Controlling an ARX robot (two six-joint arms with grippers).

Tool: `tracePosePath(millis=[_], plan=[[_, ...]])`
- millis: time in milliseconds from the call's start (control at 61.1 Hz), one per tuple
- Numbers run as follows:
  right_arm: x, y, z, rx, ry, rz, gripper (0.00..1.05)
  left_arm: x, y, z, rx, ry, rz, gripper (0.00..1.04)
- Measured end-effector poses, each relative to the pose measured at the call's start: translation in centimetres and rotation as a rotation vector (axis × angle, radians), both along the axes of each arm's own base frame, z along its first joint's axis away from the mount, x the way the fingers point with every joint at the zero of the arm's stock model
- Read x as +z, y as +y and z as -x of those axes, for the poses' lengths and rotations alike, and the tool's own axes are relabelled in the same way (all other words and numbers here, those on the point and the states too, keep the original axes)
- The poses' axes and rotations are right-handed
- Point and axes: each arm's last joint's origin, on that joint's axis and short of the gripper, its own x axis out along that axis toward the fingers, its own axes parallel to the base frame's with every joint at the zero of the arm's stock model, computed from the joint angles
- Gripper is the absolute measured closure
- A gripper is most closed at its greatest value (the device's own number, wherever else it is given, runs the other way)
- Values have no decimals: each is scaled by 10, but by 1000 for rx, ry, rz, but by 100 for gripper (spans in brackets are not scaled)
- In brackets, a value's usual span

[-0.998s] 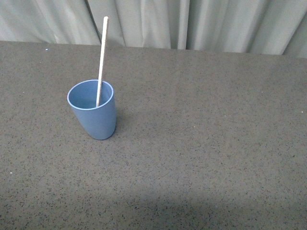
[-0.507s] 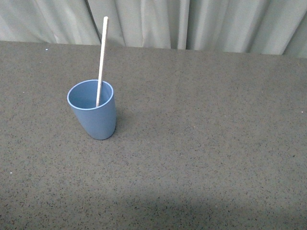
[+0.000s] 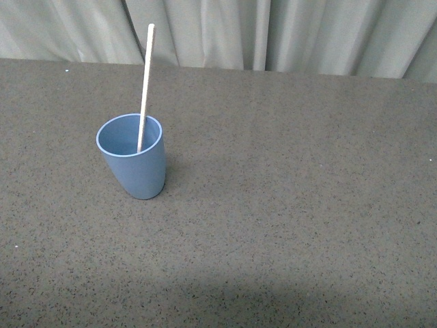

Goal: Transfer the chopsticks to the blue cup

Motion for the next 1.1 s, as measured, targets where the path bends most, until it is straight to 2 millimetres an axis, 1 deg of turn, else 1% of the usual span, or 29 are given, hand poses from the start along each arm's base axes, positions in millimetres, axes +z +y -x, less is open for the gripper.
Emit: tracePosePath(millis=[98,131,196,229,278,311,425,458,540,556,573,605,687,736,1096], plan=[[0,0,0,0,4,0,104,0,0,0,0,0,0,7],[0,0,0,0,4,0,102,0,0,0,0,0,0,7],[0,0,0,0,4,0,92,0,0,0,0,0,0,7],[0,0,0,0,3,0,85,0,0,0,0,0,0,7],[0,0,0,0,3,0,78,0,0,0,0,0,0,7],[0,0,0,0,3,0,71,0,0,0,0,0,0,7],[0,0,0,0,3,0,53,0,0,0,0,0,0,7],[0,0,0,0,3,0,46,0,0,0,0,0,0,7],[0,0,0,0,3,0,34,0,0,0,0,0,0,7],[0,0,0,0,3,0,28,0,0,0,0,0,0,7],[0,0,0,0,3,0,26,0,0,0,0,0,0,7],[0,0,0,0,3,0,19,0,0,0,0,0,0,7],[0,0,0,0,3,-1,7,0,0,0,0,0,0,7],[0,0,0,0,4,0,10,0,0,0,0,0,0,7],[0,0,0,0,3,0,9,0,0,0,0,0,0,7]])
